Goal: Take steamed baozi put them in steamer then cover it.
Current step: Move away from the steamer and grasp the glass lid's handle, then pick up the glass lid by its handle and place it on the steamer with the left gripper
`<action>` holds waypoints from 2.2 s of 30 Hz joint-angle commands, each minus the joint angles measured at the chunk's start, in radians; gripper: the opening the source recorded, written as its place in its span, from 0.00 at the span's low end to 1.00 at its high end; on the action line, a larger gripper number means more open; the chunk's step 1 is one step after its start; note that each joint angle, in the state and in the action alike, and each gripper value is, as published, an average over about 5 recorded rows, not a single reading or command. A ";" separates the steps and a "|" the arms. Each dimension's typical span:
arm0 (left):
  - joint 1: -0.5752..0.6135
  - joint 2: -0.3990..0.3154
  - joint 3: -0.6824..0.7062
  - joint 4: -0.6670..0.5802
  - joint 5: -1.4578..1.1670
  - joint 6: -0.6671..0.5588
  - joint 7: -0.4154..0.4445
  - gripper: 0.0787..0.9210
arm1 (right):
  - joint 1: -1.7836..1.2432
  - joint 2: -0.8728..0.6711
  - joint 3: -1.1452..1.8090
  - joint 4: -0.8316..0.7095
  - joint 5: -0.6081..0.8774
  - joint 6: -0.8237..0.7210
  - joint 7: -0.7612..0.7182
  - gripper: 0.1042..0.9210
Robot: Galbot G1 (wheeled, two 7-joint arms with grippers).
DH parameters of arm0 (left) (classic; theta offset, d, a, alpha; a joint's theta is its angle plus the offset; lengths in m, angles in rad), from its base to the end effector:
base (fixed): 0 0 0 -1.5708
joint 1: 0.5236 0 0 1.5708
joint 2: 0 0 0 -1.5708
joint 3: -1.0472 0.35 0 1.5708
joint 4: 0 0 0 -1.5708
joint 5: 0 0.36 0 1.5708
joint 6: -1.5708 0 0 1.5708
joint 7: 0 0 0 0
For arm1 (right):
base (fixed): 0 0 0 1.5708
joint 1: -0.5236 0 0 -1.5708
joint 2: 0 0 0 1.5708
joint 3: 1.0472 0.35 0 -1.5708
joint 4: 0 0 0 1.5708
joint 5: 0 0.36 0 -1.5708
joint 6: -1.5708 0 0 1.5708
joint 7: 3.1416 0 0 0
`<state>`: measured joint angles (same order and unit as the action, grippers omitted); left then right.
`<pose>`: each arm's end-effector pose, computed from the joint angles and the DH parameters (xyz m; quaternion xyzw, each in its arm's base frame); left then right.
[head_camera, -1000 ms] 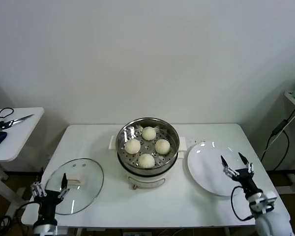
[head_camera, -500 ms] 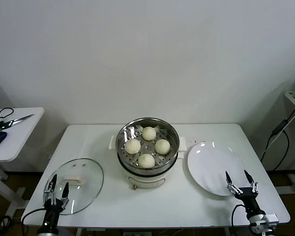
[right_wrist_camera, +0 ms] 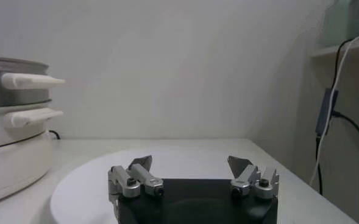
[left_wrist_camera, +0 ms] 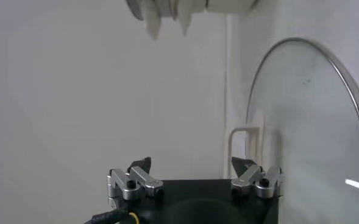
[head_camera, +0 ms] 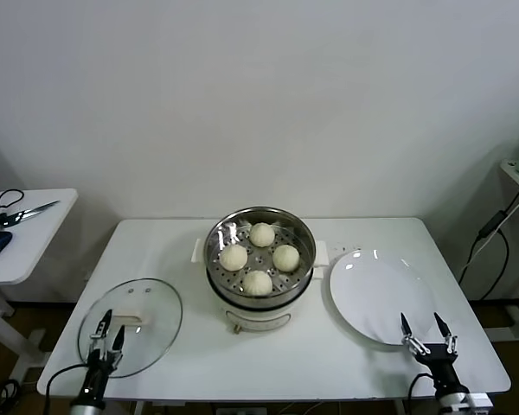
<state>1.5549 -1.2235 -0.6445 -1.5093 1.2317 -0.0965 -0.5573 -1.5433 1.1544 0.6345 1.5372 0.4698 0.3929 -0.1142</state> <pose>0.1488 0.1674 -0.4663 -0.0223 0.6990 0.7148 0.0005 0.1645 -0.1829 -0.4473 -0.0066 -0.9991 -0.0027 0.0428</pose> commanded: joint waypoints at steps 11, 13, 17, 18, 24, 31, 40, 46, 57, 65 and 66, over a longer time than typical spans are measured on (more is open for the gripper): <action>-0.191 0.033 0.023 0.212 0.065 -0.001 0.001 0.88 | -0.039 0.028 0.022 0.025 -0.004 0.033 0.012 0.88; -0.197 0.032 0.024 0.222 0.072 -0.001 -0.002 0.88 | -0.050 0.034 0.027 0.036 -0.004 0.039 0.018 0.88; -0.198 0.029 0.026 0.229 0.083 -0.003 -0.002 0.87 | -0.052 0.038 0.030 0.044 -0.004 0.038 0.018 0.88; -0.198 0.028 0.026 0.231 0.086 -0.005 -0.003 0.85 | -0.052 0.039 0.030 0.045 -0.004 0.038 0.019 0.88; -0.192 0.024 0.025 0.225 0.102 -0.013 -0.006 0.66 | -0.047 0.039 0.032 0.048 -0.006 0.034 0.019 0.88; -0.193 0.029 0.024 0.219 0.109 -0.023 -0.003 0.42 | -0.048 0.040 0.030 0.051 -0.007 0.033 0.017 0.88; -0.207 0.036 0.021 0.241 0.100 -0.021 0.002 0.12 | -0.051 0.050 0.027 0.050 -0.010 0.039 0.015 0.88; -0.199 0.031 0.010 0.169 0.040 -0.014 0.018 0.06 | -0.051 0.057 0.037 0.052 -0.017 0.039 0.014 0.88; -0.057 0.129 0.008 -0.337 -0.301 0.232 0.354 0.06 | -0.055 0.051 0.055 0.061 -0.047 0.013 0.024 0.88; -0.075 0.202 0.038 -0.582 -0.326 0.451 0.545 0.06 | -0.053 0.055 0.053 0.074 -0.066 -0.010 0.035 0.88; -0.082 0.209 0.048 -0.597 -0.318 0.470 0.558 0.06 | -0.053 0.056 0.052 0.074 -0.069 -0.012 0.037 0.88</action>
<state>1.4520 -1.0985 -0.6306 -1.7487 1.0336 0.1175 -0.2551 -1.5956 1.2098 0.6840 1.6023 0.4231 0.4050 -0.0872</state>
